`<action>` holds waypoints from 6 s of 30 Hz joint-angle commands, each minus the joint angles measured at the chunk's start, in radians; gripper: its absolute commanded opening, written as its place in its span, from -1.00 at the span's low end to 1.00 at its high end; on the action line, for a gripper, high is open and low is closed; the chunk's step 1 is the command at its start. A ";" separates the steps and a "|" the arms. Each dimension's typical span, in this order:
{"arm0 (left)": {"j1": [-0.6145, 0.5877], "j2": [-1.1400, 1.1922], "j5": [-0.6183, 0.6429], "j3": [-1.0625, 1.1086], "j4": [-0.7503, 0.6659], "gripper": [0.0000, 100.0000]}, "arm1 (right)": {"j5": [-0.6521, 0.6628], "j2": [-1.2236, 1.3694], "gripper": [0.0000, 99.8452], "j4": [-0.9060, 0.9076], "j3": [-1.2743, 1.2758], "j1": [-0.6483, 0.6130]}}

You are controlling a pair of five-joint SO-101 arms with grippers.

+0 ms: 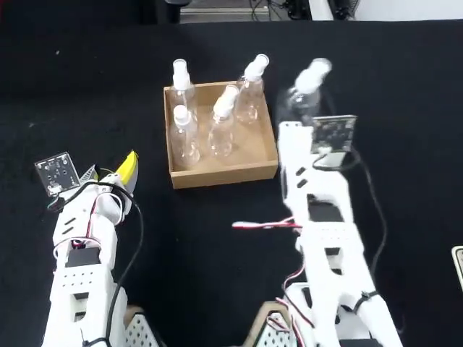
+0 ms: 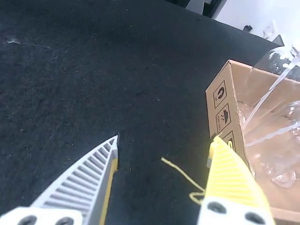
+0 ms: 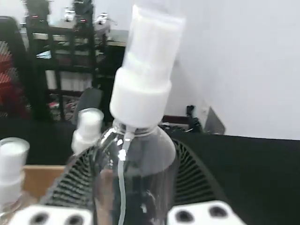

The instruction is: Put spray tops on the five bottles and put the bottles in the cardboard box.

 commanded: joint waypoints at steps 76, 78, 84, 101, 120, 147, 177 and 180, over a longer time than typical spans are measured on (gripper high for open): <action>0.007 -0.009 -0.003 -0.008 -0.023 -0.42 | -0.069 0.754 -0.98 -0.743 -0.047 -0.121; 0.007 -0.009 -0.003 -0.008 -0.023 -0.42 | -0.069 0.756 -0.98 -0.738 -0.047 -0.121; 0.007 -0.008 -0.003 -0.008 -0.023 -0.42 | -0.064 0.799 -0.98 -0.743 -0.050 -0.121; 0.007 -0.008 -0.003 -0.008 -0.023 -0.42 | -0.063 0.914 -0.97 -0.901 -0.042 -0.121; 0.007 -0.006 -0.003 -0.008 -0.023 -0.42 | -0.063 0.920 -0.45 -0.898 -0.045 -0.127; 0.007 -0.008 -0.003 -0.008 -0.023 -0.42 | 0.011 0.912 -0.95 -1.042 -0.008 -0.120; 0.007 -0.011 -0.003 -0.010 -0.023 -0.42 | 0.110 0.665 -0.98 -0.485 -0.082 -0.123; 0.007 -0.009 -0.003 -0.010 -0.023 -0.42 | 0.110 0.615 -0.98 -0.422 -0.085 -0.126</action>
